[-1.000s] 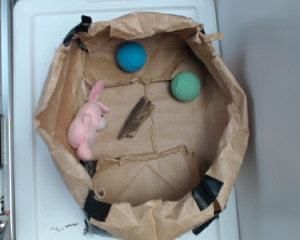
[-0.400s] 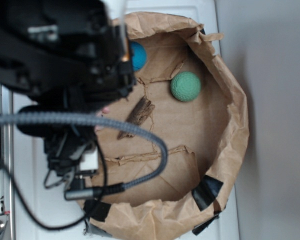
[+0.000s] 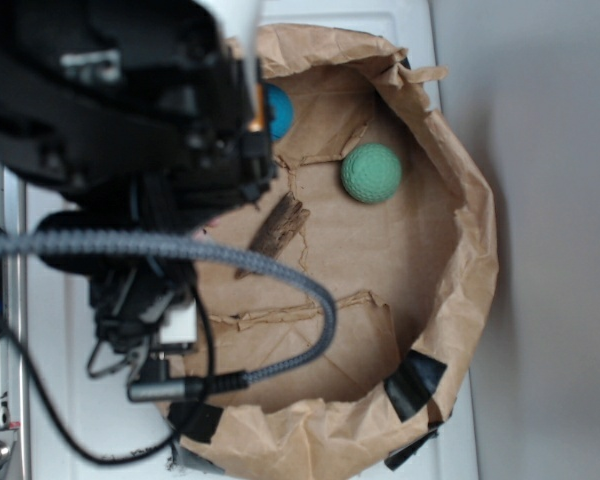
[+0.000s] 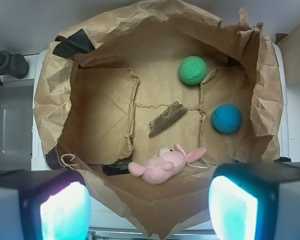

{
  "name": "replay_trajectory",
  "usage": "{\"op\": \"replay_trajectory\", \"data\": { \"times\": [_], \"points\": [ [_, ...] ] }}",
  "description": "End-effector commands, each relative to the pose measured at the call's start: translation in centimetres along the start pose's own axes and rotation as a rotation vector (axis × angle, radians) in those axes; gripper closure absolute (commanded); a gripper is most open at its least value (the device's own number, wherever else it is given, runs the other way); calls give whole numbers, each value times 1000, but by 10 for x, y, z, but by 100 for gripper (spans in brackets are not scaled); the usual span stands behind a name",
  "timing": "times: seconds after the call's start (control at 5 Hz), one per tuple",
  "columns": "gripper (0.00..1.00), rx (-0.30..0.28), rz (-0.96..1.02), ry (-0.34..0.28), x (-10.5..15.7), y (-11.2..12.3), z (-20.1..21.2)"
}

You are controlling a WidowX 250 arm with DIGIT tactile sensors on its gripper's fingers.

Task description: Grab the green ball.

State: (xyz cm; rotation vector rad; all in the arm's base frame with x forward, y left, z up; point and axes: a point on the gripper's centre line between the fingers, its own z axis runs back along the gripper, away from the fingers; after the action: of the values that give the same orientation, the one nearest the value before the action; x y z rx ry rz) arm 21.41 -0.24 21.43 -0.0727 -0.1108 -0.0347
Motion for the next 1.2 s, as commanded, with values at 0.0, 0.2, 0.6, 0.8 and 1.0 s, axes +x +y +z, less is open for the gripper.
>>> {"op": "replay_trajectory", "data": {
  "times": [0.0, 0.2, 0.6, 0.8, 1.0],
  "points": [
    [0, 5, 15, -55, 6, 2, 14],
    [0, 59, 40, -86, 12, 4, -5],
    [0, 114, 94, -96, 69, 27, -70],
    [0, 128, 79, -90, 91, 36, -91],
    [0, 117, 47, -129, 84, 32, -105]
  ]
}}
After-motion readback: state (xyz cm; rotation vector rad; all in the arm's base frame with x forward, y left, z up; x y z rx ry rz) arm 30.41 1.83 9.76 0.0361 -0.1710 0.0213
